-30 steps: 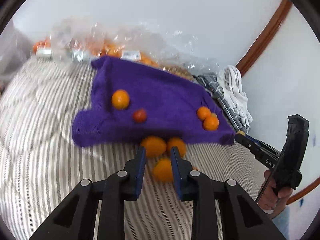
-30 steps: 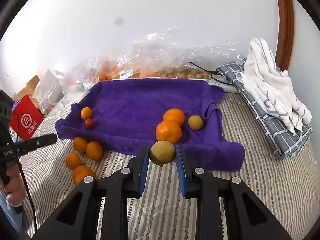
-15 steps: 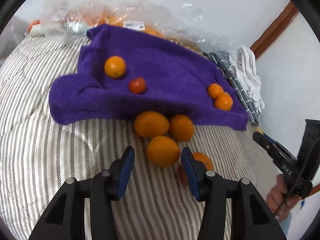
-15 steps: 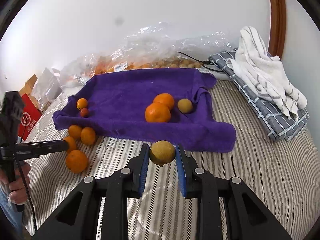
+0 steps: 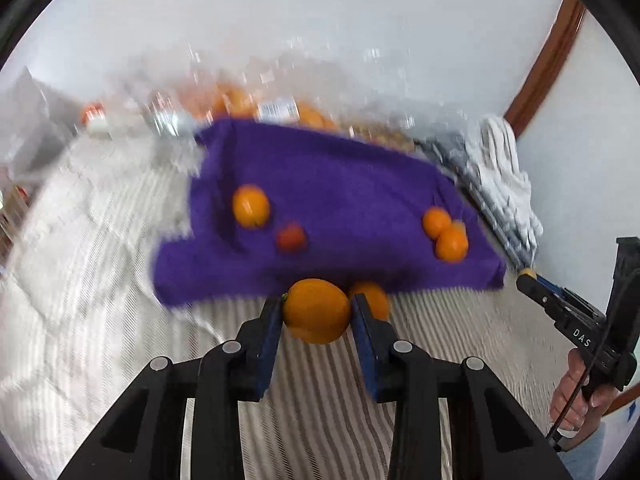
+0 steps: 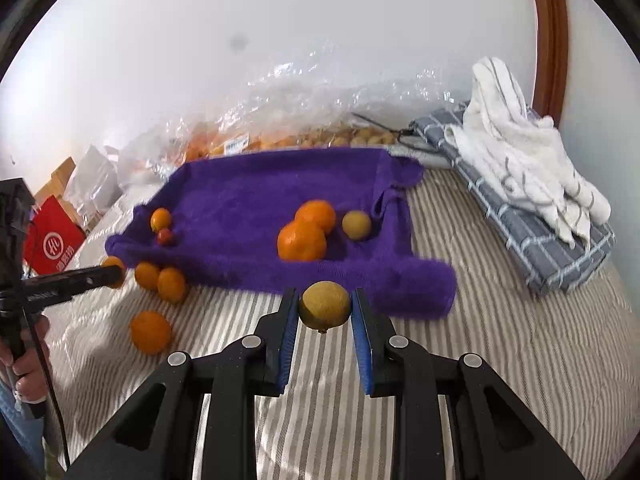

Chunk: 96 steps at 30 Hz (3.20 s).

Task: Organize fruits
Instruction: 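Carry the large orange and the yellow-green fruit over the purple towel, then open the right tool over the towel while the left tool releases its orange, then withdraw both open tools from the towel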

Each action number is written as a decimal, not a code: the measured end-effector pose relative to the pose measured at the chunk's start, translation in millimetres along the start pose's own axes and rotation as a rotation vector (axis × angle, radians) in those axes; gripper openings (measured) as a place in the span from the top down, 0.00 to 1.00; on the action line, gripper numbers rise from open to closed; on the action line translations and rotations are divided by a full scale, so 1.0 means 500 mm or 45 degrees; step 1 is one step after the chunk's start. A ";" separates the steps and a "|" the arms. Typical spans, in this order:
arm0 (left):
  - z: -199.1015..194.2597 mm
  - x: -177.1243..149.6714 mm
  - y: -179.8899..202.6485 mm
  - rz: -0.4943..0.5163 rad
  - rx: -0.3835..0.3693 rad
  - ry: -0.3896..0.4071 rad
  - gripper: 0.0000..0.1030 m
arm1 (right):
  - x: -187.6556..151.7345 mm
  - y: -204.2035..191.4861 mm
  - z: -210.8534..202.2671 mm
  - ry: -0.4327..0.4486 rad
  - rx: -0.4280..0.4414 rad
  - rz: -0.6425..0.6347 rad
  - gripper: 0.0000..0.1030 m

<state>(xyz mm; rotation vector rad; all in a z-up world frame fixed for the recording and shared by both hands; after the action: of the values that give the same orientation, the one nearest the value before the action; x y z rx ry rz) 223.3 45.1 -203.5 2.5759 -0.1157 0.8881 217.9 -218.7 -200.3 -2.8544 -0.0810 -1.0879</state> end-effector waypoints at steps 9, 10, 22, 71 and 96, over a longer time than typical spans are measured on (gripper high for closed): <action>-0.030 0.185 -0.024 0.004 0.099 0.158 0.68 | 0.173 0.005 0.020 0.113 0.019 0.000 0.74; -0.025 0.197 -0.023 0.004 0.106 0.166 0.68 | 0.194 0.004 0.025 0.122 0.016 0.001 0.74; 0.130 0.266 -0.082 -0.044 0.176 0.131 0.68 | 0.298 -0.005 0.155 0.125 0.088 0.048 0.74; 0.207 0.257 -0.110 0.066 0.409 0.003 0.60 | 0.184 0.012 0.299 -0.095 -0.034 -0.006 0.59; 0.001 0.137 -0.047 0.141 0.295 0.159 0.60 | 0.132 -0.102 0.106 0.001 -0.004 -0.110 0.50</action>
<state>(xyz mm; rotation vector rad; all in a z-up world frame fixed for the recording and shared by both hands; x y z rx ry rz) 283.0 69.7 -170.6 2.7381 -0.1274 1.1631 298.2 -161.4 -192.6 -2.8778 -0.2046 -1.1058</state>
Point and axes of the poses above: each gripper's, at about its wrist camera, not at the fingertips, and z roughly the way its jaws point, y to its right, x to its top, the point moved 10 cm from there along z, roughly the way its jaws point, and after that the axes turned 6 degrees about -x, right-handed, at the moved point
